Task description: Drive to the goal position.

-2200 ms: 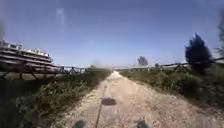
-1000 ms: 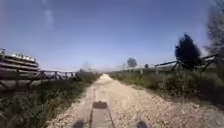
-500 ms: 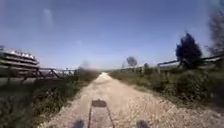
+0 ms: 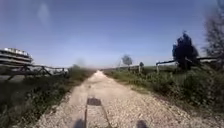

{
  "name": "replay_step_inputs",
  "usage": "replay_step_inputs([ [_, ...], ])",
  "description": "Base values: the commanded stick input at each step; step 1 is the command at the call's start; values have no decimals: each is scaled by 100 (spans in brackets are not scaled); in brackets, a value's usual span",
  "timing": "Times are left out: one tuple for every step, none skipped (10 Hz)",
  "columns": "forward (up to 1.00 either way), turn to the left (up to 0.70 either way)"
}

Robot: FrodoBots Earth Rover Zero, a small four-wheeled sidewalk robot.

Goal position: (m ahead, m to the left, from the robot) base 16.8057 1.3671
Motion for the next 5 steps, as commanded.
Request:
replay_step_inputs([
  [70,14],
  [70,4],
  [70,0],
  [70,0],
  [70,0],
])
